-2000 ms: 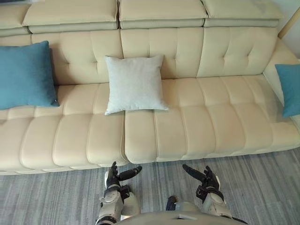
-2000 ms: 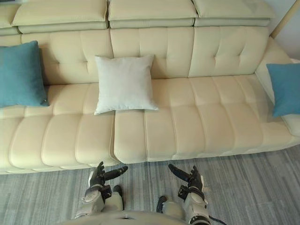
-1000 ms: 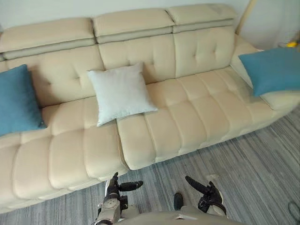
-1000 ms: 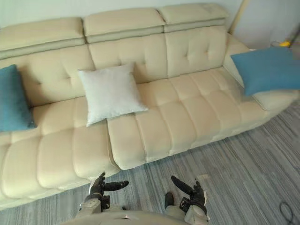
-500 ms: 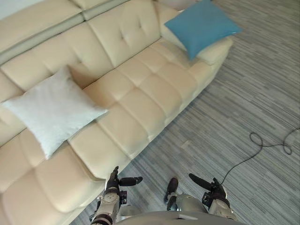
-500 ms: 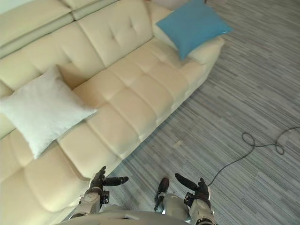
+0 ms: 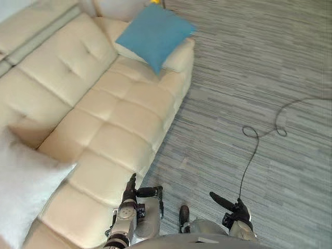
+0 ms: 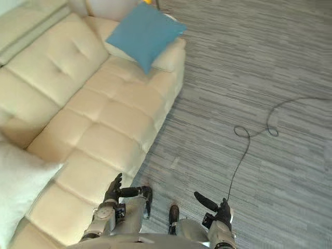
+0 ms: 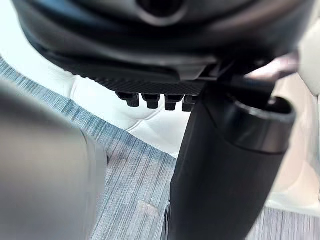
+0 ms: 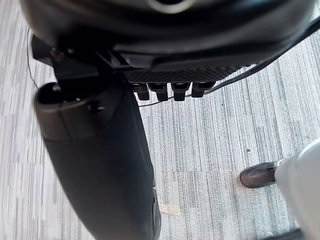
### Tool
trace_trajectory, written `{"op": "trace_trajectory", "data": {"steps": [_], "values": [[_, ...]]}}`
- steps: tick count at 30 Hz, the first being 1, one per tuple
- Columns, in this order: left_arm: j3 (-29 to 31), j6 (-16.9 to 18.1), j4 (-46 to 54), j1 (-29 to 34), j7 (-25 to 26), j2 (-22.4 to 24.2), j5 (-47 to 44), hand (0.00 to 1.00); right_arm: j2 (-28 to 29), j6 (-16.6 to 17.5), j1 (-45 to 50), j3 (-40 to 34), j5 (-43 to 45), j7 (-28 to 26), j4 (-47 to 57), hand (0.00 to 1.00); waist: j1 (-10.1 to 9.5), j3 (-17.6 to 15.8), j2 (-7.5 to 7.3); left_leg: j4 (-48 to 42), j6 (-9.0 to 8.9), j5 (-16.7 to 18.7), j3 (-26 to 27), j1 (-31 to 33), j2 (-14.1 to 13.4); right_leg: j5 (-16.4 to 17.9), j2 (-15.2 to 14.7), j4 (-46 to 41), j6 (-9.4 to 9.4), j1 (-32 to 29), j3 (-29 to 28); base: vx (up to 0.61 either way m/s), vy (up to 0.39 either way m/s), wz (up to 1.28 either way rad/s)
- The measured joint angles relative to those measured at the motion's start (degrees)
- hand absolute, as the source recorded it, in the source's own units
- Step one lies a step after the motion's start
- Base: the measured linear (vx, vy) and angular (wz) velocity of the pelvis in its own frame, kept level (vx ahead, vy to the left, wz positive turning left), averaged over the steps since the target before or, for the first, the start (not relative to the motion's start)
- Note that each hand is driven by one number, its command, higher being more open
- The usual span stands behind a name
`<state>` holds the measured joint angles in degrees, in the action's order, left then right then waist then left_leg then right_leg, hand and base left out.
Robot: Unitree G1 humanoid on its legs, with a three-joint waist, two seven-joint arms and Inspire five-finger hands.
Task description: Pick up cushions and gather them together orderly.
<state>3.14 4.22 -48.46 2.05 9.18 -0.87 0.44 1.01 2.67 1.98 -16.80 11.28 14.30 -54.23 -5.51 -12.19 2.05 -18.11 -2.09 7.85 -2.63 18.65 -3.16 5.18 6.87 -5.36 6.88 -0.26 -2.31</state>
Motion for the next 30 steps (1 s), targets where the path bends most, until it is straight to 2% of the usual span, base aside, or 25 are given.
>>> {"op": "trace_trajectory", "data": {"steps": [1,2,3,4,5,6,7,8,9,10,11,12,13,15,16,17,19,20,21,22,23,24,25,27,30], "values": [[0.01,0.0,-0.02,0.01,0.0,0.0,0.0,1.0,0.01,0.0,0.02,0.0,0.0,0.0,0.0,1.0,-0.03,0.03,0.02,-0.01,0.01,-0.07,0.0,-0.06,-0.01,0.03,0.01,-0.03,-0.03,0.03,-0.06,0.45,0.16,-0.91],[0.17,-0.12,-0.3,0.31,0.01,-0.02,-0.01,1.0,0.23,-0.07,0.3,0.01,-0.03,0.0,0.06,1.0,-0.3,0.47,-0.01,0.2,0.3,-2.06,0.6,-1.18,-0.16,1.19,0.15,-1.22,-0.67,0.24,-1.92,0.42,0.136,-0.87],[0.43,-0.49,-0.47,1.27,0.06,-0.32,-0.02,1.0,0.66,0.0,1.34,0.02,-0.08,-0.03,0.79,1.0,-0.25,1.58,-0.65,-0.88,0.98,-4.89,3.83,-2.5,-0.49,5.45,-0.57,-6.19,-2.92,-0.67,-4.58,0.59,0.186,-1.22],[0.43,-0.58,-0.7,1.72,0.12,-0.95,-0.09,1.0,0.99,-0.04,1.81,0.01,-0.51,-0.32,0.85,1.0,-0.37,2.86,-1.76,-1.65,2.06,-2.69,6.88,-3.17,-0.26,9.2,-2.18,-11.37,-7.62,-2.71,-4.84,0.4,0.126,-1.04],[0.44,-0.66,-0.79,1.72,0.13,-1.03,-0.28,1.0,1.12,-0.04,1.77,0.01,-0.54,-0.38,0.92,1.0,-0.5,2.91,-1.9,-1.93,2.59,-2.29,7.88,-3.69,-0.29,10.42,-2.84,-13.94,-9.65,-3.53,-3.57,0.49,0.153,-0.85],[0.35,-0.99,-0.82,1.91,0.16,-1.02,-1.09,1.0,1.31,-0.07,1.71,0.07,-0.99,-0.72,1.01,1.0,-0.6,2.96,-1.93,-2.62,3.45,0.01,9.91,-5.53,-0.42,11.29,-5.59,-20.82,-12.98,-5.23,1.95,0.33,0.1,-0.63],[0.29,-1.06,-0.82,2.02,0.16,-1.06,-1.2,1.0,1.49,-0.14,1.51,0.08,-1.28,-0.92,0.9,1.0,-0.62,2.96,-1.89,-3.16,3.66,1.09,10.55,-6.28,-0.61,11.39,-6.85,-23.53,-13.62,-5.88,4.61,0.39,0.112,-0.81],[-0.12,-1.15,-0.83,2.04,0.21,-1.27,-1.27,1.0,1.89,-0.36,0.95,0.14,-1.37,-1.4,0.98,1.0,-0.53,2.92,-1.79,-4.68,3.65,3.81,11.62,-8.1,-1.36,11.89,-10.73,-32.0,-12.78,-8.08,13.72,0.35,0.071,-0.51],[-0.22,-1.15,-0.83,2.02,0.19,-1.32,-1.28,1.0,1.93,-0.36,0.92,0.17,-1.45,-1.47,1.0,1.0,-0.53,2.92,-1.79,-4.88,3.58,4.19,11.68,-8.34,-1.49,12.04,-11.27,-32.99,-12.53,-8.27,14.82,0.33,0.039,-0.54],[-1.0,-1.15,-0.83,1.78,0.26,-1.61,-1.28,1.0,1.84,-0.32,0.66,0.49,-2.34,-1.79,1.03,1.0,-0.5,2.75,-1.47,-5.37,2.99,6.6,11.78,-10.37,-2.59,13.69,-13.67,-38.41,-9.89,-9.55,19.73,0.33,-0.014,-0.3],[-1.39,-1.15,-1.15,1.37,0.29,-1.92,-1.27,1.0,1.72,-0.3,0.19,0.55,-2.36,-1.83,0.76,1.0,-0.49,2.33,-1.32,-5.12,2.69,7.2,11.91,-12.1,-3.25,14.46,-13.89,-39.41,-8.83,-9.89,20.25,0.34,-0.08,-0.34],[-2.23,-1.19,-2.11,1.26,0.41,-2.58,-1.27,1.0,1.56,-0.27,-0.31,0.79,-2.36,-1.83,0.23,1.0,-0.07,2.06,-0.98,-3.67,2.7,7.33,12.47,-14.98,-4.43,15.07,-13.76,-38.62,-7.83,-11.28,20.22,0.43,-0.148,-0.27],[-2.24,-1.19,-2.43,0.83,0.5,-2.82,-1.27,1.0,1.23,-0.15,-0.67,1.67,-2.36,-1.82,-0.01,1.0,0.08,1.98,-1.01,-2.19,2.68,7.32,13.08,-17.1,-5.45,15.06,-13.48,-36.59,-7.79,-12.7,20.37,0.45,-0.227,-0.3],[-2.23,-1.18,-2.94,0.91,0.63,-3.58,-1.23,1.0,0.82,0.0,-1.61,3.11,-2.36,-1.85,-0.35,1.0,0.56,1.83,-1.08,0.24,2.22,7.29,13.52,-20.09,-7.53,13.86,-12.46,-29.22,-8.69,-15.98,20.19,0.41,-0.256,-0.2],[-2.31,-1.17,-3.34,1.05,0.56,-4.28,-1.17,1.0,0.81,0.07,-1.9,3.57,-2.36,-1.84,-0.41,1.0,1.13,1.61,-2.06,1.55,0.19,7.47,13.6,-21.8,-7.92,8.25,-12.51,-22.26,-8.92,-17.66,19.4,0.45,-0.295,-0.08],[-2.55,-1.26,-4.84,0.52,0.44,-4.17,-1.03,1.0,-0.15,0.11,-2.33,3.89,-2.38,-1.86,-1.59,1.0,1.31,1.43,-1.62,2.66,-1.7,7.81,12.39,-23.31,-9.18,4.08,-10.59,-21.62,-4.75,-16.28,19.98,0.44,-0.294,-0.19],[-3.41,-1.25,-5.12,0.58,0.14,-3.63,-0.82,1.0,-1.03,0.2,-2.99,3.87,-2.38,-1.76,-2.07,1.0,1.04,1.07,-0.87,3.08,-1.55,6.09,11.0,-23.33,-9.43,5.02,-9.39,-21.71,-3.36,-16.41,19.37,0.4,-0.294,-0.25],[-3.99,-1.26,-5.67,0.52,0.03,-2.97,-0.71,1.0,-1.84,0.32,-3.09,3.58,-2.38,-1.72,-2.62,1.0,1.41,0.87,-0.4,1.91,-2.1,4.63,9.57,-23.08,-9.68,6.01,-8.9,-21.59,-2.47,-15.93,19.47,0.41,-0.333,-0.01],[-3.88,-1.39,-5.71,0.24,-0.2,-2.34,0.13,1.0,-2.13,0.0,-2.42,2.08,-2.49,-1.66,-2.99,1.0,1.6,0.3,0.38,-3.54,-3.1,3.42,7.71,-21.46,-10.72,6.57,-8.06,-20.11,-1.77,-13.38,20.23,0.3,-0.244,0.34],[-2.66,-1.35,-4.83,-0.23,-0.4,-1.82,0.14,1.0,-2.75,-0.17,-1.06,1.39,-2.48,-1.49,-2.61,1.0,1.72,-0.94,1.06,-19.15,-2.58,2.53,3.78,-15.94,-11.78,7.13,-6.99,-16.57,-1.63,-7.68,21.82,0.3,-0.244,0.44],[-2.18,-1.31,-4.34,-0.21,-0.45,-1.69,0.06,1.0,-2.8,-0.14,-0.79,1.39,-2.48,-1.46,-2.57,1.0,1.69,-1.17,1.01,-23.24,-2.45,2.76,3.2,-14.43,-12.19,7.18,-6.89,-15.83,-1.54,-6.4,22.24,0.23,-0.208,0.49],[-1.57,-0.99,-2.96,-0.14,-0.45,-1.83,-0.03,1.0,-2.77,-0.07,0.22,1.52,-2.46,-1.33,-2.55,1.0,1.31,-1.75,0.65,-34.2,-2.51,4.2,4.09,-9.41,-12.73,7.42,-6.55,-13.7,-1.29,-2.35,23.15,0.18,-0.19,0.27],[-1.61,-0.94,-2.33,-0.11,-0.47,-2.13,-0.06,1.0,-2.69,-0.05,0.36,1.7,-2.46,-1.33,-2.55,1.0,1.15,-1.91,0.22,-36.68,-1.98,4.65,5.08,-6.95,-12.56,7.78,-6.56,-12.41,-1.26,-0.7,23.42,0.18,-0.19,0.27],[-1.69,-0.65,-1.75,-0.37,-0.55,-2.14,-0.76,1.0,-2.53,-0.05,0.23,1.62,-2.42,-1.32,-2.62,1.0,1.01,-2.09,-0.11,-34.67,-1.48,5.64,7.51,-2.52,-11.88,7.98,-6.36,-9.5,-1.43,2.13,23.98,0.16,-0.08,0.2],[-1.71,-0.52,-1.75,-0.66,-0.76,-2.0,-1.25,1.0,-2.49,-0.08,-0.03,1.52,-2.25,-1.29,-2.85,1.0,0.52,-2.1,-0.16,-15.02,-1.21,5.08,8.47,-0.33,-6.43,7.78,-6.69,-5.22,-2.69,5.93,24.64,0.2,0.021,0.17]]}}
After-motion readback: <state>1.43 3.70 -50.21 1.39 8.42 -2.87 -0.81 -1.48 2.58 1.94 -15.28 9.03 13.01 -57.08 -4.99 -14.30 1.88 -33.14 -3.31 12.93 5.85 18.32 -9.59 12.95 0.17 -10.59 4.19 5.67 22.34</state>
